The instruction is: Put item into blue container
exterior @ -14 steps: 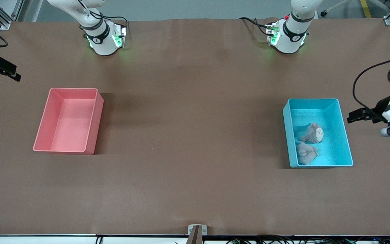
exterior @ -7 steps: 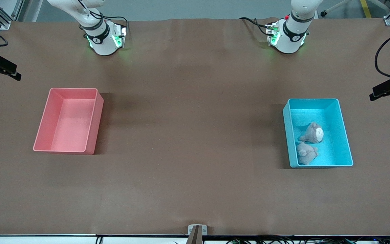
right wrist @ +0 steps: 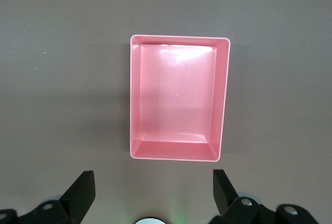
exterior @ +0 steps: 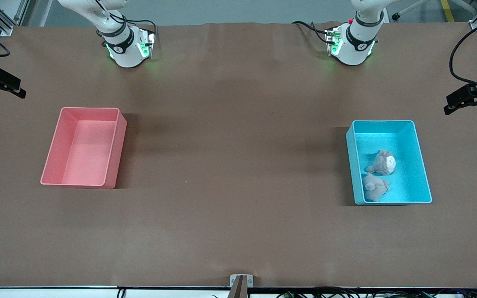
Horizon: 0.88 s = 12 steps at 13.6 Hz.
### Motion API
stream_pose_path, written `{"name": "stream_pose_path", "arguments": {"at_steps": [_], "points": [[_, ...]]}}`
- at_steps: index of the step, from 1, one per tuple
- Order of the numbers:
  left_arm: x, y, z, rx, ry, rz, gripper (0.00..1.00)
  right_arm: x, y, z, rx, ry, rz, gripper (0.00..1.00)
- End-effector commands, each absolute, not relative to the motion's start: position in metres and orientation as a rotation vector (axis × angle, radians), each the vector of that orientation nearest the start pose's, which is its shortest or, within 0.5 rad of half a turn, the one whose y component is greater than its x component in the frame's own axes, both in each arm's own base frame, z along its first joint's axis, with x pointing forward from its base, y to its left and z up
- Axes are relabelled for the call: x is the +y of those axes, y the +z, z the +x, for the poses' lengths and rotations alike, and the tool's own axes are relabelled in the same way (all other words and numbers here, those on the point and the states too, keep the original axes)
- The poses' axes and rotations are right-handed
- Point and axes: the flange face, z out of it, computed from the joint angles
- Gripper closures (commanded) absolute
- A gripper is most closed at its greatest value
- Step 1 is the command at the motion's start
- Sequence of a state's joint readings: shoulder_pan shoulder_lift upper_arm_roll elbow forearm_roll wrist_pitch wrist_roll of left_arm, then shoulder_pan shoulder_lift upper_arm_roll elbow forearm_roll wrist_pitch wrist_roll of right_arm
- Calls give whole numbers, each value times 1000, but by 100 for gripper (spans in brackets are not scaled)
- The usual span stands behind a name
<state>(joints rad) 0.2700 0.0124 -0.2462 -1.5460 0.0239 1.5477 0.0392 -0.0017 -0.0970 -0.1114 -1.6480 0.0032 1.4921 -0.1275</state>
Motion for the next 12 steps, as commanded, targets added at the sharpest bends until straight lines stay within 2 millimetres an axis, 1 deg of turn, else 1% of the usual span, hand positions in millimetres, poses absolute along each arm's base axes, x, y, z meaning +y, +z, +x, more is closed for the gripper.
{"name": "stream_pose_path", "arguments": {"at_steps": [1, 5, 8, 9, 12], "points": [[15, 636, 546, 26, 10, -3133, 0, -61, 634, 502, -19, 80, -3112, 0], [16, 639, 545, 24, 0, -3135, 0, -61, 633, 502, -22, 82, -3112, 0], [11, 640, 546, 38, -2, -3135, 0, -61, 633, 502, -22, 85, -3113, 0], [7, 639, 546, 50, -2, -3136, 0, -61, 633, 502, -22, 82, -3112, 0], [16, 639, 546, 24, -7, -3138, 0, -61, 633, 502, -19, 85, -3113, 0]]}}
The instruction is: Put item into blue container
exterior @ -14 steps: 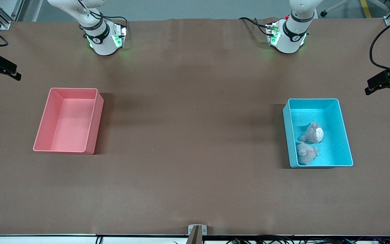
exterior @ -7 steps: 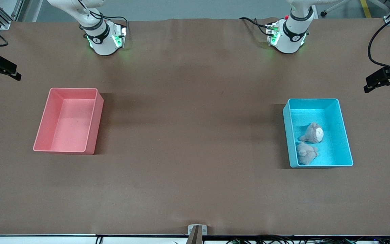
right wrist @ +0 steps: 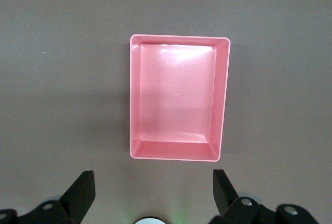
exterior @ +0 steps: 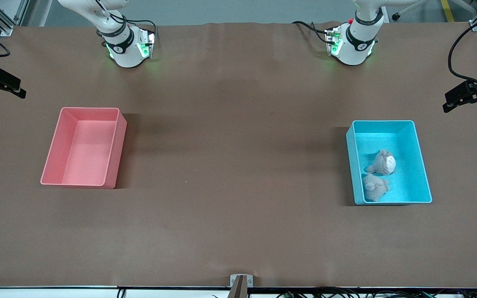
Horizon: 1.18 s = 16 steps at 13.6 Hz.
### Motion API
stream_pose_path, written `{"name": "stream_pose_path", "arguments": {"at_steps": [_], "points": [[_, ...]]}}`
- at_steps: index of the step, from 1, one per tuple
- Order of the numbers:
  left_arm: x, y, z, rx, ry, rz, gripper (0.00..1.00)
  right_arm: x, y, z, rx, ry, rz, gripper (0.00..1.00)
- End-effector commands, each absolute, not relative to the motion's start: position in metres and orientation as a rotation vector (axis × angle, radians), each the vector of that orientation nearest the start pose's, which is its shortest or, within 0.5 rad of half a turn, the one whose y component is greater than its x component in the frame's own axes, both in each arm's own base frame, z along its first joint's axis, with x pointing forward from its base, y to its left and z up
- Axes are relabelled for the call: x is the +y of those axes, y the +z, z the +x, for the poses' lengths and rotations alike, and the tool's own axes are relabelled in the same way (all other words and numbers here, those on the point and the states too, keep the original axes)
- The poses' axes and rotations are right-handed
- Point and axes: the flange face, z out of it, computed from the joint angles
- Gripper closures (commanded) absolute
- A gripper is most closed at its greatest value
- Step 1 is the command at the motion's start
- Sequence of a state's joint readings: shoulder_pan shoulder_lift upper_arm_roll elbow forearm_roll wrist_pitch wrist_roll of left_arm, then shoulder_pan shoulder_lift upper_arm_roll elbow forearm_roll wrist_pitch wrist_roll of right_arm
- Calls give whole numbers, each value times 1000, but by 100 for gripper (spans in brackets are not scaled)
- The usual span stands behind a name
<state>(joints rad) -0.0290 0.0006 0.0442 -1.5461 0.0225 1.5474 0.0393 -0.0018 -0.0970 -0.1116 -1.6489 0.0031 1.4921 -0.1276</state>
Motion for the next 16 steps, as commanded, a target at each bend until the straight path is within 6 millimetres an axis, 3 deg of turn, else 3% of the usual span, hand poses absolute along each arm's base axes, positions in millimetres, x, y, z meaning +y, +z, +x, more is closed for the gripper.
{"name": "stream_pose_path", "arguments": {"at_steps": [1, 9, 16], "points": [[17, 641, 546, 21, -12, -3138, 0, -61, 633, 502, -22, 85, -3113, 0], [12, 647, 549, 31, -72, -3136, 0, -63, 632, 502, -14, 87, -3113, 0], [-12, 655, 545, 33, -96, -3135, 0, -63, 632, 501, -15, 89, -3111, 0]]}}
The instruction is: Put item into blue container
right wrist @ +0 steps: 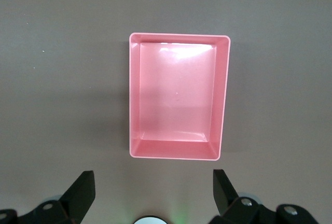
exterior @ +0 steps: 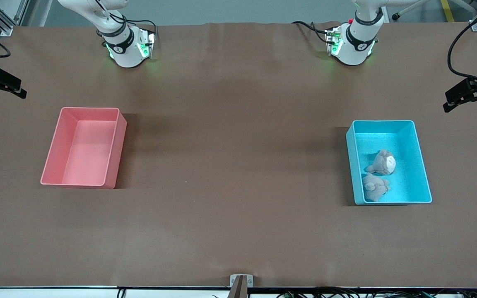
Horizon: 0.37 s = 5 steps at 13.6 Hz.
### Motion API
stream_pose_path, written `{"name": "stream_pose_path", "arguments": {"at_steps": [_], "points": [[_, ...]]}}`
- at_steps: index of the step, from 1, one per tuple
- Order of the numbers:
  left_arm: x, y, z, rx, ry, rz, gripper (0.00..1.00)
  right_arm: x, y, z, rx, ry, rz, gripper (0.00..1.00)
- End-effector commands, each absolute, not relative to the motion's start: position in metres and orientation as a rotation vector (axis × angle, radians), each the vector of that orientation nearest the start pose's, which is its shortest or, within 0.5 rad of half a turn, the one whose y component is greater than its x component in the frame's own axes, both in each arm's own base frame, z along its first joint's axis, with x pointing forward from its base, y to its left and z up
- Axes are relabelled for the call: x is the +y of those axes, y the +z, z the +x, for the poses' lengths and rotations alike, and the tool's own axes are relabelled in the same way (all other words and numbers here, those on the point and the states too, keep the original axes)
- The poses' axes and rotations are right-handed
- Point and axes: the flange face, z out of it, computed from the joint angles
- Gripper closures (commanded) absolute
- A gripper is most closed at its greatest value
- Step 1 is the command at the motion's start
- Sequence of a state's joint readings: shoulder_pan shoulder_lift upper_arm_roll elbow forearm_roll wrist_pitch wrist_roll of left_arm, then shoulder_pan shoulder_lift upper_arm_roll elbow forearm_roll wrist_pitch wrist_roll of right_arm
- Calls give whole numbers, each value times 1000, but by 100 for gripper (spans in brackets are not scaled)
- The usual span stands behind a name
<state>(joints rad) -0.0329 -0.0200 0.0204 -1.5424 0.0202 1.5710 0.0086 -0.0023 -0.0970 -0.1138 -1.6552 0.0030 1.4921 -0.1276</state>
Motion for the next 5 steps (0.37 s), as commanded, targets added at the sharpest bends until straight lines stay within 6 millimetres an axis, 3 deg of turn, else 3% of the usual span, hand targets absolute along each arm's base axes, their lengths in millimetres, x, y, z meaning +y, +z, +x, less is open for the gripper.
{"name": "stream_pose_path", "arguments": {"at_steps": [1, 5], "points": [[-12, 655, 545, 31, -96, -3135, 0, -63, 630, 501, -12, 94, -3112, 0], [-9, 654, 545, 24, -96, -3138, 0, -63, 630, 501, -12, 97, -3112, 0]]}}
